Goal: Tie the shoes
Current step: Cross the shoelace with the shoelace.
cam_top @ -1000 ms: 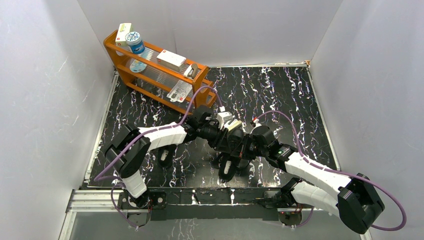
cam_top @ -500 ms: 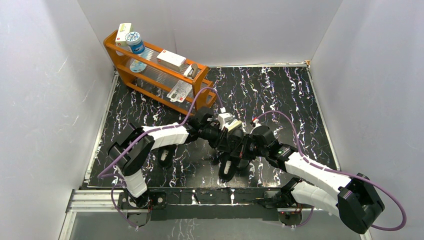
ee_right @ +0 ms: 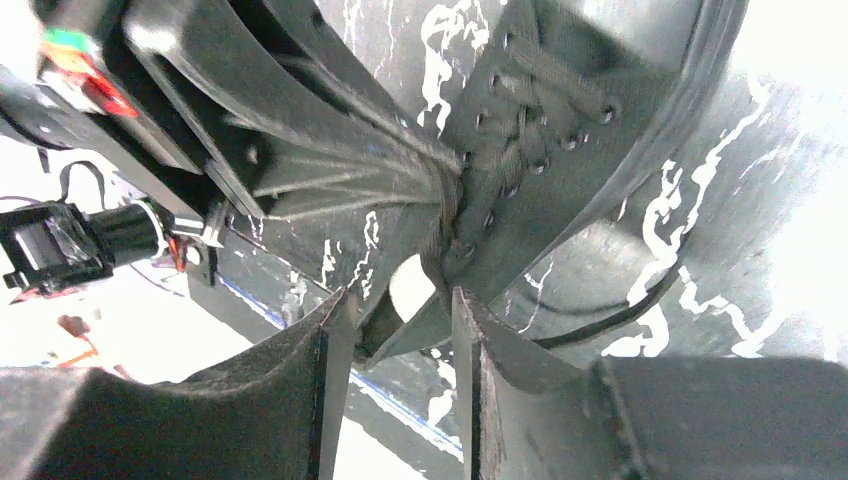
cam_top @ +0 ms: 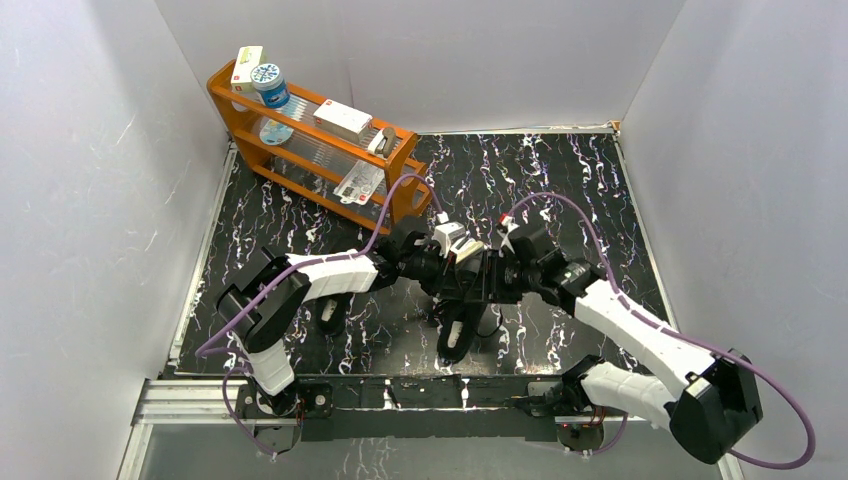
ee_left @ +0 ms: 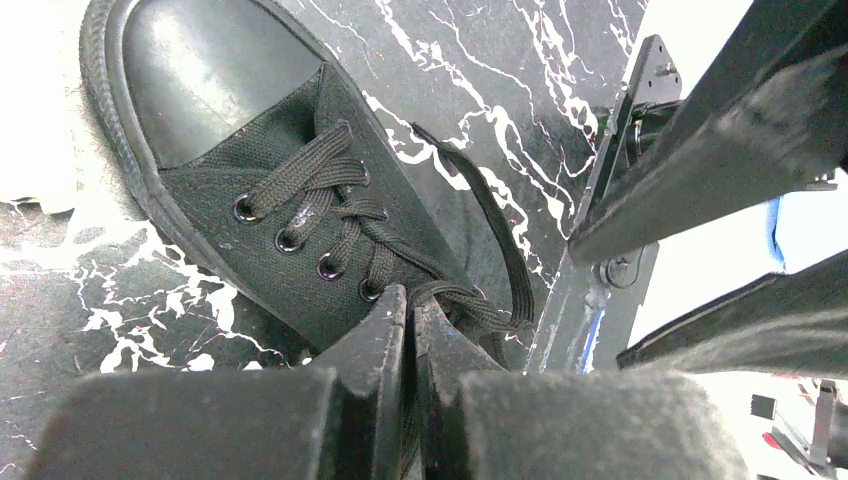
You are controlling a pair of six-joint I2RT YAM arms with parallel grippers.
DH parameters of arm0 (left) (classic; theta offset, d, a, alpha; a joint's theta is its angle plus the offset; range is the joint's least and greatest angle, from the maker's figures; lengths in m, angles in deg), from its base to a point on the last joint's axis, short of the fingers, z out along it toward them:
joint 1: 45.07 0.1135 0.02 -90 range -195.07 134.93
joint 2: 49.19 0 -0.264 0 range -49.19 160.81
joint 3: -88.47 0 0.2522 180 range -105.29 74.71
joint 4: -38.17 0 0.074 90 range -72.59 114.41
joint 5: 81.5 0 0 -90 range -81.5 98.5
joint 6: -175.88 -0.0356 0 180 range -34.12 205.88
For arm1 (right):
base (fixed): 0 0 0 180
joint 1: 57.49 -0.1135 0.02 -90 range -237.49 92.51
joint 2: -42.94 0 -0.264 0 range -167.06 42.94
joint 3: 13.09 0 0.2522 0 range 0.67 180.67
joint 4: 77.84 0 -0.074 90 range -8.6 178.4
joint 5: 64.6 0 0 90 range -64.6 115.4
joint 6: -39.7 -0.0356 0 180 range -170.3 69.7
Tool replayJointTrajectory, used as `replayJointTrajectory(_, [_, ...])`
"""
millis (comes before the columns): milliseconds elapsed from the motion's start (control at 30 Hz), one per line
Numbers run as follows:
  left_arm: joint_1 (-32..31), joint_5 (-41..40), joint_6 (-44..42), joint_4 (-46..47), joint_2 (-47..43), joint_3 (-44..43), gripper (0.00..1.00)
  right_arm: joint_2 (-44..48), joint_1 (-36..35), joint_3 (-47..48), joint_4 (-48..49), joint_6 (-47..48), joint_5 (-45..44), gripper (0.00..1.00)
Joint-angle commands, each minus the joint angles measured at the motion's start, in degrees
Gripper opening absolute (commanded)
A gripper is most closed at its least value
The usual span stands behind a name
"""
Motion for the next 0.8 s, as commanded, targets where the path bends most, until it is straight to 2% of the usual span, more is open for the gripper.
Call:
replayJointTrajectory(0, [-0.12,-1.21,1.53,2.87,-3.25,0.41,0.00,-5.31,4.81,7.36,-8.10,15.97,7.84,0.47])
replayJointTrajectory(167, [-0.14,-1.17,1.54,2.56,-3.65,0.30,0.00,-13.42,10.74,11.36,-3.52,23.12,17.99,0.43])
replayJointTrajectory(400, [-0.14,-1.38,2.16,2.68,-4.85,1.31,0.00,-21.66,13.85,10.60,2.48,23.26,28.72,0.37])
replayJointTrajectory(600, [-0.14,-0.31,2.72,3.65,-5.14,1.72,0.00,-22.14,13.85,7.73,9.79,19.13,32.91,0.38])
replayJointTrajectory(767, [-0.14,0.04,2.99,4.19,-5.32,2.22,0.00,-23.77,13.91,6.74,10.41,19.09,33.09,0.29])
